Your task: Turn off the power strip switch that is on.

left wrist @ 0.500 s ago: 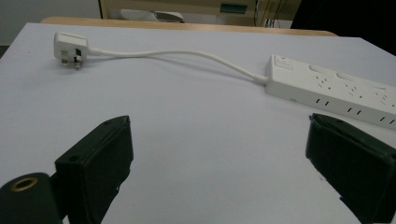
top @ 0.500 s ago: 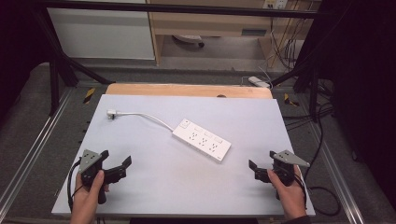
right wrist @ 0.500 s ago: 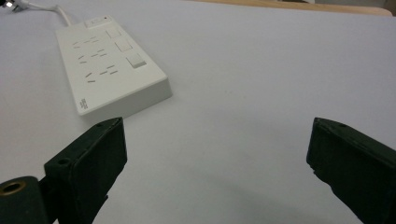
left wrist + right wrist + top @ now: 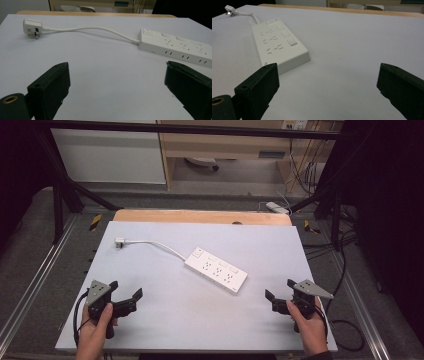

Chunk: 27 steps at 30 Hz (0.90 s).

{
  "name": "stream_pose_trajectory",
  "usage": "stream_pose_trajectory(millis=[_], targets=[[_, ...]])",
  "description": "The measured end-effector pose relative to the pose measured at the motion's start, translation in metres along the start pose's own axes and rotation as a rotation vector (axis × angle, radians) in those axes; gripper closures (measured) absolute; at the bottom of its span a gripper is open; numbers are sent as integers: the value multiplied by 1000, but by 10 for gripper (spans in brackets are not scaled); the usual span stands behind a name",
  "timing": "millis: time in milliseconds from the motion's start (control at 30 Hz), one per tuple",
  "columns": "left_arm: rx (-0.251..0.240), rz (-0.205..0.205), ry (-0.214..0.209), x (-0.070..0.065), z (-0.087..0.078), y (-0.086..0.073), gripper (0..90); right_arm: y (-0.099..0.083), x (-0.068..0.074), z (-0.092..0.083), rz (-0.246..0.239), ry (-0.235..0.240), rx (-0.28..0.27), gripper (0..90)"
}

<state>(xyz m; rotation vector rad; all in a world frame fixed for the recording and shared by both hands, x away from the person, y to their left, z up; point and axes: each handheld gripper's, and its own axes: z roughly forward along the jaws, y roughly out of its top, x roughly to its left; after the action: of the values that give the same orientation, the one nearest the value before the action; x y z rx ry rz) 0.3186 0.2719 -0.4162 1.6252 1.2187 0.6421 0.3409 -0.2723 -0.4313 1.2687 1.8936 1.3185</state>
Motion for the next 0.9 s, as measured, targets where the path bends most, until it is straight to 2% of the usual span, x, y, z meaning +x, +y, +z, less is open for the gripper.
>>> stream_pose_trajectory(millis=[400, 900], targets=[[0, 10, -11, -2, 0, -1, 64, 9, 9, 0, -3, 25, -21, 33], [11, 12, -10, -3, 1, -2, 64, 21, 26, 4, -16, 63, -8, 24]])
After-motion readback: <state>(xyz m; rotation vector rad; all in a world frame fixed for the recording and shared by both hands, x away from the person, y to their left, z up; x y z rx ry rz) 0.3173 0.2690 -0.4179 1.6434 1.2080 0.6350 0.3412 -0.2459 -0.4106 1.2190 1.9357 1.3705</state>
